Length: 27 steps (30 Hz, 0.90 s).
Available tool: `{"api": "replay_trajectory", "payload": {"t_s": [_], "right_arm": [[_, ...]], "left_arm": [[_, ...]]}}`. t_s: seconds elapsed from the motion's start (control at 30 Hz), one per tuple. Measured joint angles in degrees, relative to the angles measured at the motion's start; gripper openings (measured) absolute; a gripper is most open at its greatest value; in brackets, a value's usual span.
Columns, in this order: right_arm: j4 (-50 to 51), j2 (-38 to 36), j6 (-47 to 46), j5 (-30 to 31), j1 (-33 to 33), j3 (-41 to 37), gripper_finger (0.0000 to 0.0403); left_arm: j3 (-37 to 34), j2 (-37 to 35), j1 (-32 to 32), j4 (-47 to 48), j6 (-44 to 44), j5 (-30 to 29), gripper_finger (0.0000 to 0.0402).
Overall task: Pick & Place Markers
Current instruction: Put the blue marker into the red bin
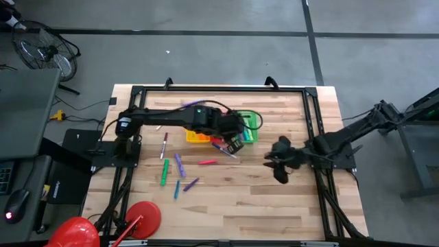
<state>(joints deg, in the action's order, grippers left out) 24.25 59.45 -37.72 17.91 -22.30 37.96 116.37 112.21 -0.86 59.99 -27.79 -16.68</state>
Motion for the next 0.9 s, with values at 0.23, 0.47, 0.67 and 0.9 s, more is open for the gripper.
{"api": "replay_trajectory", "payload": {"t_s": [0.23, 0.47, 0.67, 0.9], "right_arm": [[1.2, 11.0, 5.5, -4.8, 8.1, 10.5, 0.0124], [3.2, 21.1, 7.1, -8.0, 12.3, 19.1, 0.0124], [4.0, 27.3, 6.9, -11.3, 15.2, 23.0, 0.0124], [4.9, 35.6, 9.0, -18.8, 18.8, 27.6, 0.0124]], "left_arm": [[-5.0, -6.9, 0.1, -7.2, 7.2, -0.8, 0.0000], [-22.2, -17.9, 0.1, -22.4, 10.0, 3.5, 0.0000], [-45.2, -32.8, 0.1, -39.6, 6.7, 4.3, 0.0000], [-65.6, -49.0, 0.1, -56.6, 6.5, 7.3, 0.0000]]}}
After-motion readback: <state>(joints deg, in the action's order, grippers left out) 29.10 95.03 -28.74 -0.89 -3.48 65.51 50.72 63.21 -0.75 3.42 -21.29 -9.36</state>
